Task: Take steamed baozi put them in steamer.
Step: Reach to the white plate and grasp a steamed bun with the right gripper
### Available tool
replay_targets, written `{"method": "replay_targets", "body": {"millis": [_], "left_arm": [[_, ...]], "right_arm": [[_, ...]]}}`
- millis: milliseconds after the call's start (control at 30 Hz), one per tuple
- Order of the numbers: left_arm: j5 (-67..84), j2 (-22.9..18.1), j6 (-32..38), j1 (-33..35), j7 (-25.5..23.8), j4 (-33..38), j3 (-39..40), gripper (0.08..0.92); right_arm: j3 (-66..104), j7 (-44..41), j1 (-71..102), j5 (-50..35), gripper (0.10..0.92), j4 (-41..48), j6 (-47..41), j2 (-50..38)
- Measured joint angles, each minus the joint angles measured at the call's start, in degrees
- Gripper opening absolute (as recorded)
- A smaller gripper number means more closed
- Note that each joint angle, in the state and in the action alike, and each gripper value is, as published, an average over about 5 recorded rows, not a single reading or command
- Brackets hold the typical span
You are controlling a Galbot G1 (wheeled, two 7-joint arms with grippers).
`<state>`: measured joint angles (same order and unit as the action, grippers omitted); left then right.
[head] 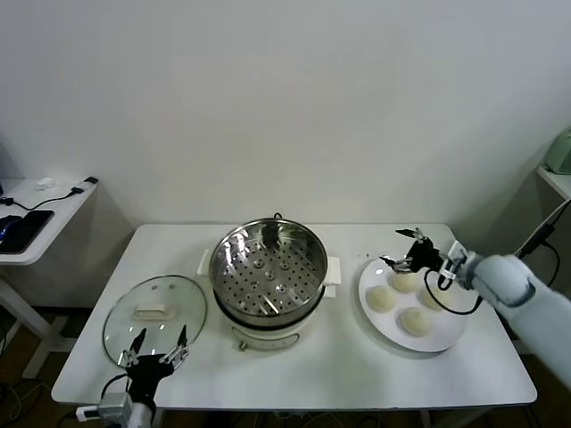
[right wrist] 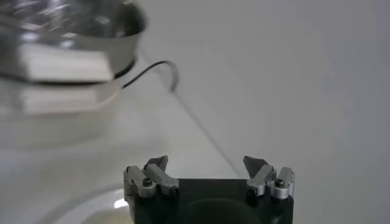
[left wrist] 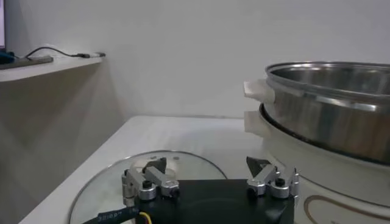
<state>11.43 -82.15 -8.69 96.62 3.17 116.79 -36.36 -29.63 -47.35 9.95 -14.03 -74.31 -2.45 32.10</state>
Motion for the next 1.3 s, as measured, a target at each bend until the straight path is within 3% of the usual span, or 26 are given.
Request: {"method": "replay_targets", "body": {"millis": [200,467,1300], "left_arm": [[-0.05,-0.05,0.43,-0.31,-0.29,-0.38,0.08,0.823],[-0.07,-0.02,0.85,-0.82,-0.71,-0.96,-0.76,0.823],[-0.5,-0.61,1.12,-0.95,-0.85,-2.6,-0.5,0.823]], "right_arm": [[-21.79,-10.37,-19.04,1.68,0.823,7.78,3.76,2.05],[-37.98,-13.85,-29.08,1.44,0.823,13.84,2.34,6.96],[-38.68,-10.7,-21.78,2.2,0.823,32.4,-2.77,21.42]]}}
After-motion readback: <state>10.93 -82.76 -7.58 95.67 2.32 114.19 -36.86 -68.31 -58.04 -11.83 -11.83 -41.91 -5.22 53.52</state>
